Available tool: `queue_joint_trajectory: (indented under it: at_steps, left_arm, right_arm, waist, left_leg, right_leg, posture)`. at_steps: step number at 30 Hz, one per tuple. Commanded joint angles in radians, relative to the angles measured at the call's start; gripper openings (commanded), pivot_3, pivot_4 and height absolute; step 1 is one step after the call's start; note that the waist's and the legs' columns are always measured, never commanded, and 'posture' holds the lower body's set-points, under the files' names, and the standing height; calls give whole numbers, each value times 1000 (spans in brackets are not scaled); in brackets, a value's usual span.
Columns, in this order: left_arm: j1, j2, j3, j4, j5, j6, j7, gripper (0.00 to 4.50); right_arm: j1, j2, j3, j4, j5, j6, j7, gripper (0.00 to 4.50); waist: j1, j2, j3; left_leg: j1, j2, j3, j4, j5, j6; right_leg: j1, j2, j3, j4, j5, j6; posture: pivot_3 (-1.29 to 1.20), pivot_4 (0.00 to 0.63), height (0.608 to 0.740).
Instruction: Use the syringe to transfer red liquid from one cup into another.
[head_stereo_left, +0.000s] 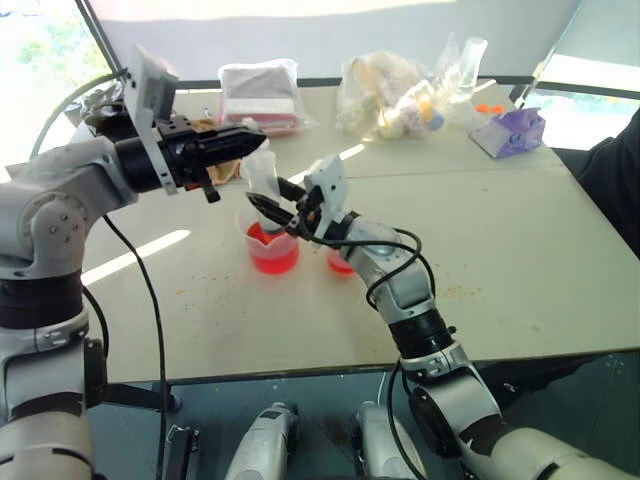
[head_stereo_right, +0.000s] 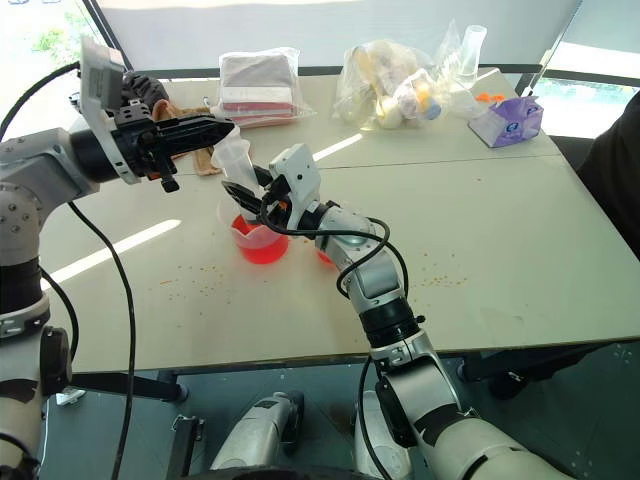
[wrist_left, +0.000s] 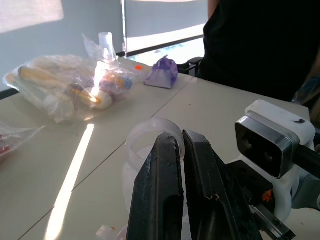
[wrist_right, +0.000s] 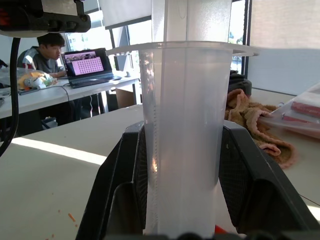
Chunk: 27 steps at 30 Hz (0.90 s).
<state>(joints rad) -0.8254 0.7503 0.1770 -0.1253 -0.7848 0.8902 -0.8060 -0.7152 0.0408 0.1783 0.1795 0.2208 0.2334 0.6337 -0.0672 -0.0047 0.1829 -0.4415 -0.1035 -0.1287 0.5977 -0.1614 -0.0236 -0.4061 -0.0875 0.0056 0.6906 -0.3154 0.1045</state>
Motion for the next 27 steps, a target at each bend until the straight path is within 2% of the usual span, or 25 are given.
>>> queue_joint_trajectory:
  at_steps: [1,9,11,13,21,27]
  left_arm:
    - [-65,8,50,-17,-5,-40,11,27]
    - [-37,12,50,-40,-18,-23,7,27]
    - [-30,14,49,-42,-18,-19,10,698]
    - [-25,16,50,-43,-25,-8,11,1175]
    - [25,46,71,-90,-36,-6,3,2564]
    - [134,73,161,-161,-84,37,50,2564]
  right_arm:
    - [9,31,64,-13,3,9,33,1378]
    - [-5,30,52,-21,6,8,27,1378]
    - [-13,29,45,-26,8,8,23,1378]
    - [-24,27,33,-33,12,10,17,1378]
    - [-57,18,-3,-74,30,27,6,1378]
    - [-81,17,-20,-90,34,28,-9,1378]
  waist:
    - [0,0,0]
    - [0,0,0]
    - [0,0,0]
    - [-1,0,0]
    - [-2,0,0]
    - [-2,0,0]
  left_leg:
    - [0,0,0,0,0,0]
    - [0,0,0,0,0,0]
    - [0,0,0,0,0,0]
    - [0,0,0,0,0,0]
    - [0,0,0,0,0,0]
    - [0,2,0,-1,0,0]
  right_leg:
    - [0,0,0,0,0,0]
    - [0,0,0,0,0,0]
    - [0,0,0,0,0,0]
    - [0,0,0,0,0,0]
    - [0,0,0,0,0,0]
    - [-1,0,1,0,0,-1]
  posture:
    - [0,150,736]
    - [0,150,736]
    - [0,150,736]
    - [0,150,736]
    - [0,150,736]
    - [0,150,736]
